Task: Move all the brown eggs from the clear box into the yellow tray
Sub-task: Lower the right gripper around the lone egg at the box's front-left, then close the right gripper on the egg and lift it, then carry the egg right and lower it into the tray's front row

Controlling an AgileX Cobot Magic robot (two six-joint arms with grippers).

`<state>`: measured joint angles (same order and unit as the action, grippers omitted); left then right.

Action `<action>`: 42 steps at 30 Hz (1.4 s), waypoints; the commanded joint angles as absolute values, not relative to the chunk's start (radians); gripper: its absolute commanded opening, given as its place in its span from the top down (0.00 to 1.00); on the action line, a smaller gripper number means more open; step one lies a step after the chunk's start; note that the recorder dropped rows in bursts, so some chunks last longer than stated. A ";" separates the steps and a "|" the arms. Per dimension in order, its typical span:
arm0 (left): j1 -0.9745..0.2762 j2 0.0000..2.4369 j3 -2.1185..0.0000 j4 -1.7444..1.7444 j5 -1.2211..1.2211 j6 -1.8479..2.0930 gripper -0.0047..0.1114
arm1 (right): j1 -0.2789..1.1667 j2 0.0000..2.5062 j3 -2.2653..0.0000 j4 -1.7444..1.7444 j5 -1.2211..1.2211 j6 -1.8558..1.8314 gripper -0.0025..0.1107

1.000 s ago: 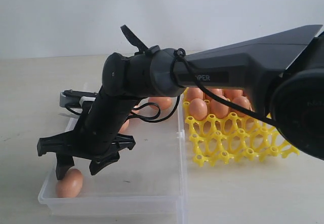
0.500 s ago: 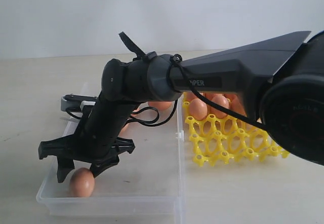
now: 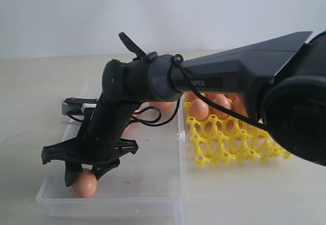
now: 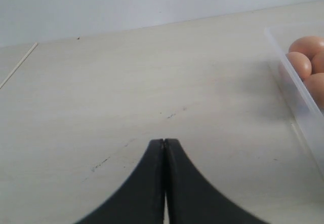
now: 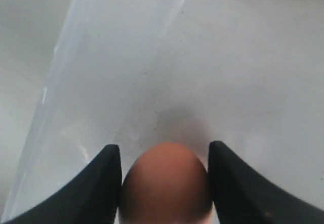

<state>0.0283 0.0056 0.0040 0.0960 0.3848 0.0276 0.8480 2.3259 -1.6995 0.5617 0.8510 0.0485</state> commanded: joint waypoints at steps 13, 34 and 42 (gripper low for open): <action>0.030 0.000 0.000 0.095 0.379 0.023 0.96 | 0.849 2.156 -1.664 0.390 0.805 -0.090 0.98; 0.030 0.000 0.000 0.095 0.379 0.023 0.96 | 0.700 1.643 -0.977 0.497 -0.027 -0.377 0.98; 0.030 0.000 0.000 0.095 0.379 0.023 0.96 | 0.534 1.642 -0.874 0.461 -0.039 -0.374 0.98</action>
<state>0.0283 0.0056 0.0040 0.0960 0.3848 0.0276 0.5778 1.6508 -0.8923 0.4826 -0.0115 -0.3662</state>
